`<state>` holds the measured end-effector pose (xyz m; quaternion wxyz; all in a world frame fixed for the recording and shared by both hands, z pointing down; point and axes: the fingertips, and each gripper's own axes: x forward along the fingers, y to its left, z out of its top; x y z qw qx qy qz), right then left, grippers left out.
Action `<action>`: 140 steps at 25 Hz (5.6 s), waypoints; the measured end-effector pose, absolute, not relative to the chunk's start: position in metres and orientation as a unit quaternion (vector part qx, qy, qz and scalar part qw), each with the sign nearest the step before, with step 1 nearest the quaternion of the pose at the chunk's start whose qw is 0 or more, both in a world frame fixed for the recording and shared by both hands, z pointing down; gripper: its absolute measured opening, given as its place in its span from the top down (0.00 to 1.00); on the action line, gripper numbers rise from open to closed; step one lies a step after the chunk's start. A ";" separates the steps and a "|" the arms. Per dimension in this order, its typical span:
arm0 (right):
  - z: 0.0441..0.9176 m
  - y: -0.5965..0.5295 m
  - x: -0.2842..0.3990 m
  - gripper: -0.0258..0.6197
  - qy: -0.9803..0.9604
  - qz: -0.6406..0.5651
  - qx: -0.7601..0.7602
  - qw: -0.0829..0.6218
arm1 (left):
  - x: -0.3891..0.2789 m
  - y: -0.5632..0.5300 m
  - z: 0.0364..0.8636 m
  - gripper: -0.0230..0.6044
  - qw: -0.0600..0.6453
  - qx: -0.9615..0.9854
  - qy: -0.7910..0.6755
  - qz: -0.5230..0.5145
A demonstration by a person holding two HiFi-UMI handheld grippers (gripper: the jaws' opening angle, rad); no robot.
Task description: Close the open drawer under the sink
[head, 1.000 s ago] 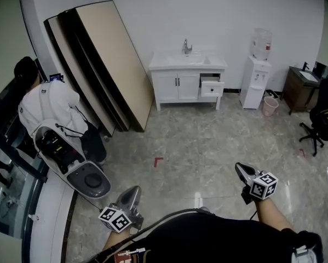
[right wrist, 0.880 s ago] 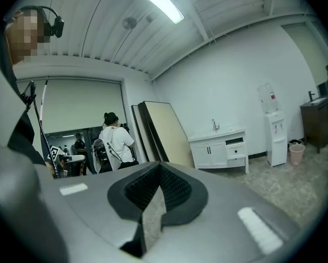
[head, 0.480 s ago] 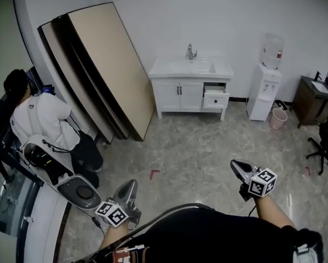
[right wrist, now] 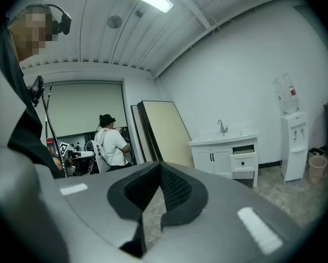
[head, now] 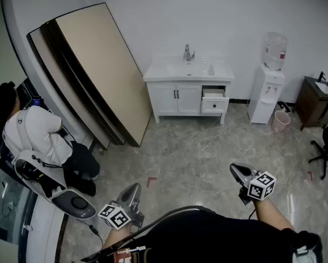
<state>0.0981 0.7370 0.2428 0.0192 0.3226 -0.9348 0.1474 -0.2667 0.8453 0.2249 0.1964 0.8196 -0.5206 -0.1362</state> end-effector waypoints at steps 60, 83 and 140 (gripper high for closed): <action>0.236 0.153 -0.036 0.96 -0.930 0.159 0.331 0.013 | -0.361 0.266 0.203 0.96 0.188 0.844 -0.486 -0.124; 0.228 -0.017 -0.096 0.96 -0.871 0.150 0.469 0.007 | -0.442 -0.008 0.196 0.96 0.200 0.908 -0.350 -0.113; 0.243 -0.534 -0.075 0.96 -0.826 0.160 0.540 0.019 | -0.390 -0.571 0.222 0.96 0.232 0.942 -0.233 -0.072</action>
